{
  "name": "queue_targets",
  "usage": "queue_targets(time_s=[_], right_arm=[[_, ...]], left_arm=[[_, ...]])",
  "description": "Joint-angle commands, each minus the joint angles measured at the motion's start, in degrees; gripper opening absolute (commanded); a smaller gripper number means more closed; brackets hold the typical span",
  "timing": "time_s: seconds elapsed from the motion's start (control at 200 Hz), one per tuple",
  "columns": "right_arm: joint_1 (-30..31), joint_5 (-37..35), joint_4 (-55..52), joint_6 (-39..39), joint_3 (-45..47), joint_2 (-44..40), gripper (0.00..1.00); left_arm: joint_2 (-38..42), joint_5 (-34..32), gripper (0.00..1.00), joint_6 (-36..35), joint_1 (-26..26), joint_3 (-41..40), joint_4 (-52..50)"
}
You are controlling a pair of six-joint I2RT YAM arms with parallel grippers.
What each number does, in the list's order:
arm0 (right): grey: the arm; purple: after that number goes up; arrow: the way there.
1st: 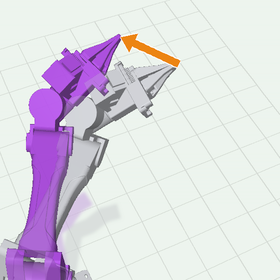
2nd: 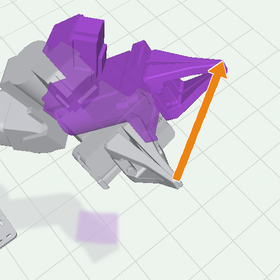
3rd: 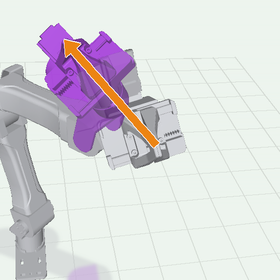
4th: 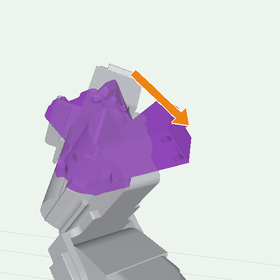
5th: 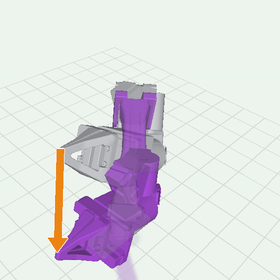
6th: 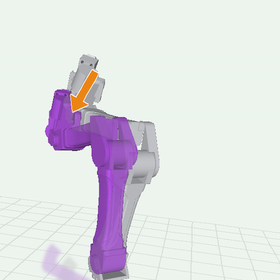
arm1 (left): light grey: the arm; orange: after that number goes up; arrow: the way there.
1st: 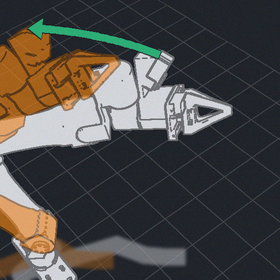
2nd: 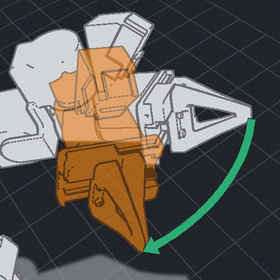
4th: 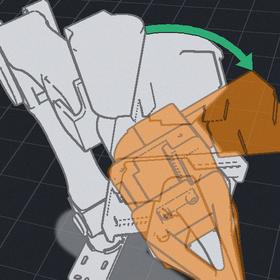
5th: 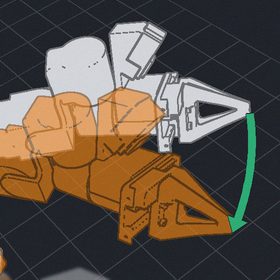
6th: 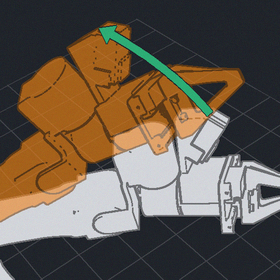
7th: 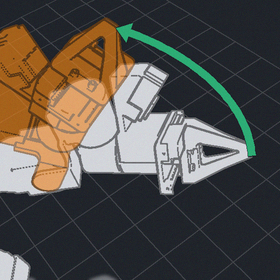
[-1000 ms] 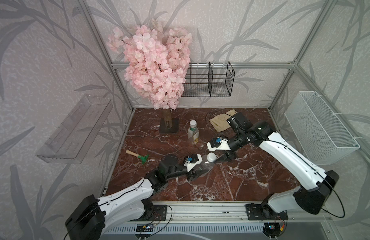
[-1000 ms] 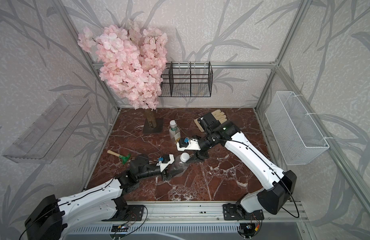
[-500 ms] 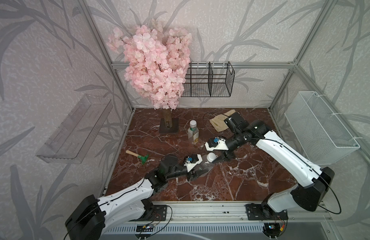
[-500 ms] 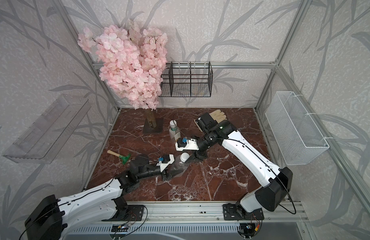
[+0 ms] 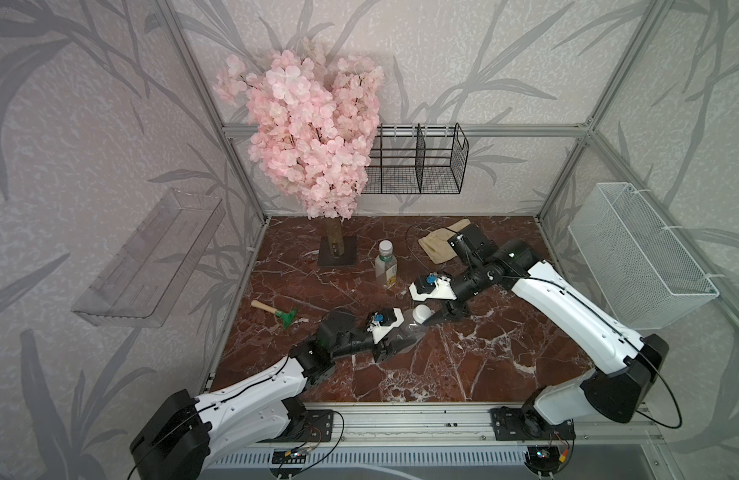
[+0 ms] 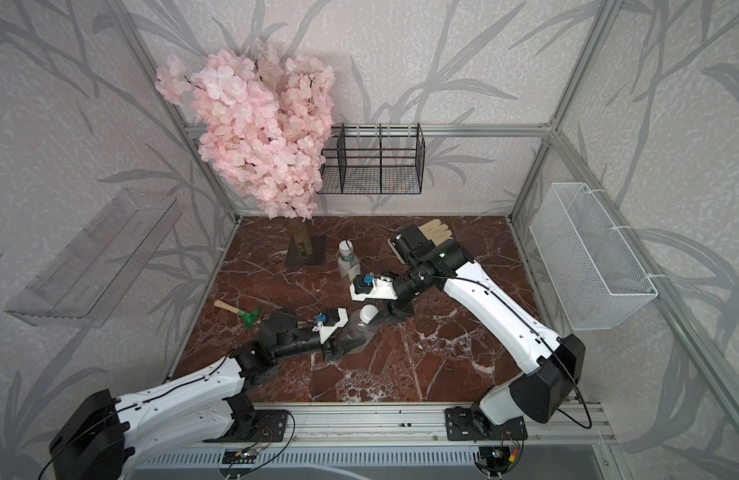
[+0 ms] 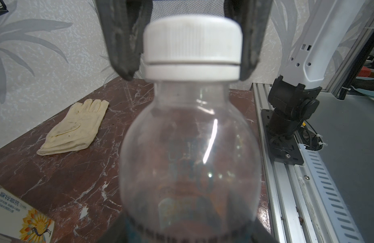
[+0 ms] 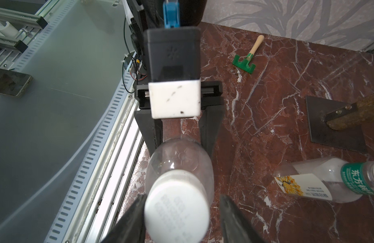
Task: Screw on the bottle caps
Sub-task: Screw the bottle cap onto the plastic bottle.
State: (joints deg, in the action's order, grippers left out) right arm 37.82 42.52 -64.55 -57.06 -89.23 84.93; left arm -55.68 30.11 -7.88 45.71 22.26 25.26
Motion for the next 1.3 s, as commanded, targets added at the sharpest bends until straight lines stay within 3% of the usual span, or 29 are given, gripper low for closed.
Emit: queue_targets(time_s=[0.0, 0.52, 0.95, 1.11, 1.295], right_arm=[[0.25, 0.81, -0.64, 0.28, -1.82, -1.27, 0.57], [0.16, 0.80, -0.34, 0.81, -1.69, -1.70, 0.58], [0.15, 0.37, -1.76, 1.01, -2.44, -0.59, 0.18], [0.17, -0.31, -0.32, 5.03, -2.38, -0.24, 0.06], [0.23, -1.95, 1.92, 13.12, -2.74, 0.49, 0.00]], left_arm=[[-0.09, 0.46, 0.59, -0.04, -0.10, 1.62, 1.07], [-0.58, 0.65, 0.59, -0.01, -0.10, 1.73, 0.94], [-0.67, 0.14, 0.59, -0.23, -0.09, 1.65, 0.92], [-0.36, -1.41, 0.59, -0.30, -0.09, 1.73, 0.68], [0.61, -4.11, 0.59, -0.70, -0.10, 1.47, 0.51]])
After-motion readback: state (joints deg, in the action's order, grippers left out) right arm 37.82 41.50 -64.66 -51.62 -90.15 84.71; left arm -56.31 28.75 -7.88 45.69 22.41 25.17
